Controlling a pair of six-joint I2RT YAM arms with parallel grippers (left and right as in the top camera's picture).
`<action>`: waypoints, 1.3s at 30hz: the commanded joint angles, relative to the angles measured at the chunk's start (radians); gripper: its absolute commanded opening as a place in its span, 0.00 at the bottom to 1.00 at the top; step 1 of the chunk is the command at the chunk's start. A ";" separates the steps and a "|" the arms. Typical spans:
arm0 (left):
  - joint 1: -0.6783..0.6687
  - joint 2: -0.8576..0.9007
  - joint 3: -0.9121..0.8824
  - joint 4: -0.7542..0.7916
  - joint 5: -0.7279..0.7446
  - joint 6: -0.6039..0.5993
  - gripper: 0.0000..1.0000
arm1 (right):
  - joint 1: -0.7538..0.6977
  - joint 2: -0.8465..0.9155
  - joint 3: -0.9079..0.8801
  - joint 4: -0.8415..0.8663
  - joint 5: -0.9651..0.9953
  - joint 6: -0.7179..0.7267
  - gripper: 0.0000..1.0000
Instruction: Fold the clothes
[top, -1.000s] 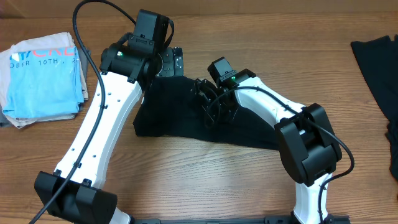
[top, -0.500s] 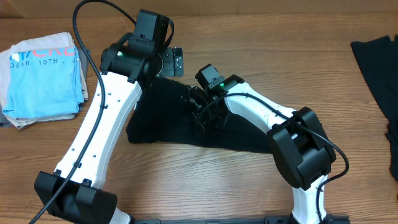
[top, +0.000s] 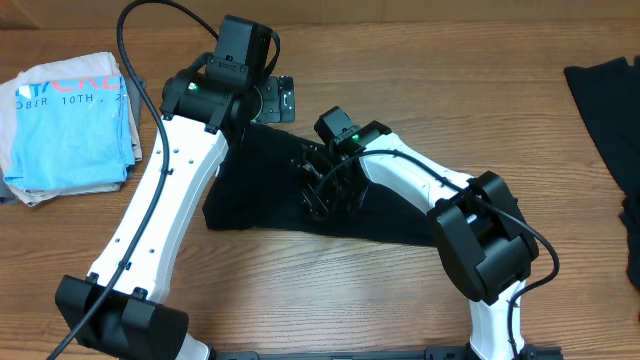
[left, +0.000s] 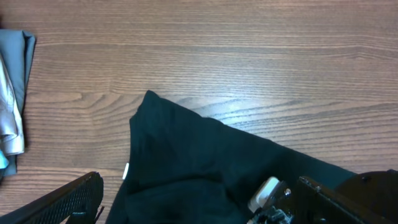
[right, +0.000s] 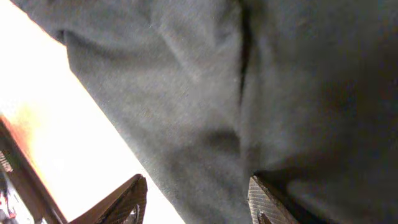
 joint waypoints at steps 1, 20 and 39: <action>0.004 0.007 -0.003 0.002 -0.017 0.001 1.00 | 0.001 0.006 0.018 -0.003 -0.039 0.005 0.58; 0.004 0.007 -0.003 0.002 -0.017 0.001 1.00 | -0.092 -0.144 0.105 -0.164 -0.027 -0.034 0.58; 0.004 0.007 -0.003 0.002 -0.017 0.001 1.00 | -0.177 -0.145 -0.163 -0.064 0.340 0.151 0.04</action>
